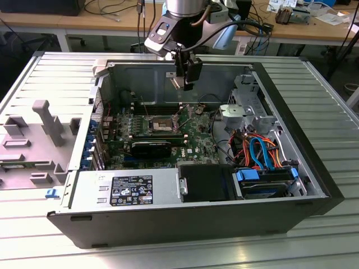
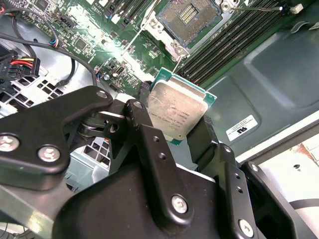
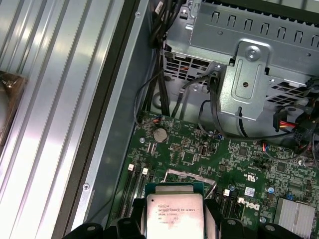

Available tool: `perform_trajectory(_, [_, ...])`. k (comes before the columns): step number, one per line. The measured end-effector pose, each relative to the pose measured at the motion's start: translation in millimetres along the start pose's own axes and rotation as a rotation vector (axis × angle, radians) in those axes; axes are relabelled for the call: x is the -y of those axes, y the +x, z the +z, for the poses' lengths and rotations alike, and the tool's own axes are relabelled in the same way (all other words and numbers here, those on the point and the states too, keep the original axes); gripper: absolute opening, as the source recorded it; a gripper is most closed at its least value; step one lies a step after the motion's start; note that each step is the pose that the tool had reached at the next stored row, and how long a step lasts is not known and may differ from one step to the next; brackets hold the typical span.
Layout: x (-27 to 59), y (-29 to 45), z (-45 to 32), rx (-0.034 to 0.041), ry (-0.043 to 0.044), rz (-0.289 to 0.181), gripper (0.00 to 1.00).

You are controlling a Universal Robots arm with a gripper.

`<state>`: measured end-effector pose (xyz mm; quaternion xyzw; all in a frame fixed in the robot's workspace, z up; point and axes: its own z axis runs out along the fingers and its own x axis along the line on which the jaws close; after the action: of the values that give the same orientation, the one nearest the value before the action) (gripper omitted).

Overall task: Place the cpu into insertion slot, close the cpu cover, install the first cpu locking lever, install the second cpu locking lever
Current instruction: 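Place the cpu into insertion slot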

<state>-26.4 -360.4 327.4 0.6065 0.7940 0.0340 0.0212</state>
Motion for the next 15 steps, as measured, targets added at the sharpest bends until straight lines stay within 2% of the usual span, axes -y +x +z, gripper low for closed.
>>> perform_trajectory(15, [0.0,0.0,0.1,0.0011,0.0,0.009,0.55])
